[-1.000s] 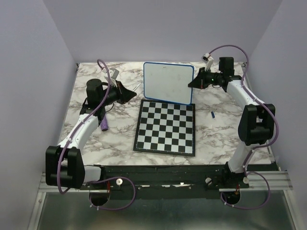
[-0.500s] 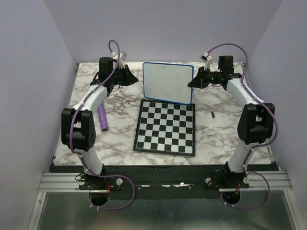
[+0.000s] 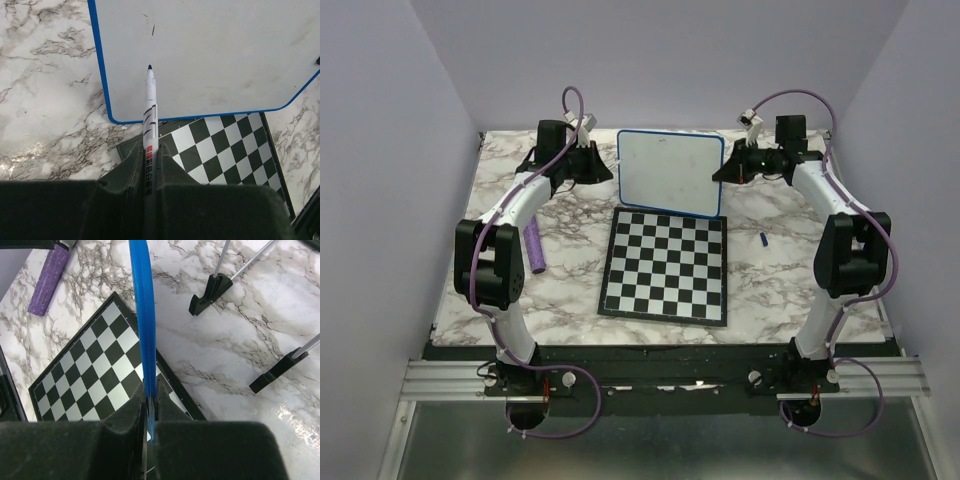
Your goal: Write a sentence on the whiteboard
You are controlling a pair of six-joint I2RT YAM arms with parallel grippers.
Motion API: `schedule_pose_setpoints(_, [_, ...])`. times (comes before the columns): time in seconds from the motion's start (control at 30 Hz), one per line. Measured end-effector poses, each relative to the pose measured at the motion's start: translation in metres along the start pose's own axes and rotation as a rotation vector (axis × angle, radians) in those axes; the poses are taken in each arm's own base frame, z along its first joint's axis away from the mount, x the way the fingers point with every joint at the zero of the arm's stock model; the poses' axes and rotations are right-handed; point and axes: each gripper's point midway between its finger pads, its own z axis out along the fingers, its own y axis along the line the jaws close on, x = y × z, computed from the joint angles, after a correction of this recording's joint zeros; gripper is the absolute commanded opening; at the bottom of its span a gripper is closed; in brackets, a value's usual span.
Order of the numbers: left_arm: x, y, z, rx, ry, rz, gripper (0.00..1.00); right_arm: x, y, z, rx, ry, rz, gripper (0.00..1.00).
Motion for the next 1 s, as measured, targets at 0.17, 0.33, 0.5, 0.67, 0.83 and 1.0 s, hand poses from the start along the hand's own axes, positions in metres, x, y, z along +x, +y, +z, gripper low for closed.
schedule_pose_setpoints(0.17, [0.005,0.000,0.000,0.008,0.013,0.003,0.00,0.003,-0.002,0.003,-0.008,0.005,0.010,0.00])
schedule_pose_setpoints(0.33, [0.008,0.001,0.000,0.010,0.019,0.010,0.00,0.008,-0.004,0.006,-0.022,0.013,0.022,0.00])
schedule_pose_setpoints(0.5, [0.013,0.003,0.001,0.009,0.030,0.012,0.00,0.009,-0.004,0.007,-0.024,0.015,0.025,0.00])
schedule_pose_setpoints(0.67, [0.013,0.002,0.000,0.010,0.028,0.022,0.00,0.009,-0.004,0.007,-0.026,0.014,0.025,0.00])
schedule_pose_setpoints(0.83, [0.014,0.002,0.000,0.015,0.029,0.021,0.00,0.009,-0.004,0.007,-0.026,0.015,0.025,0.00])
schedule_pose_setpoints(1.0, [0.017,0.002,0.002,0.021,0.027,0.002,0.00,0.009,-0.004,0.007,-0.026,0.015,0.026,0.00])
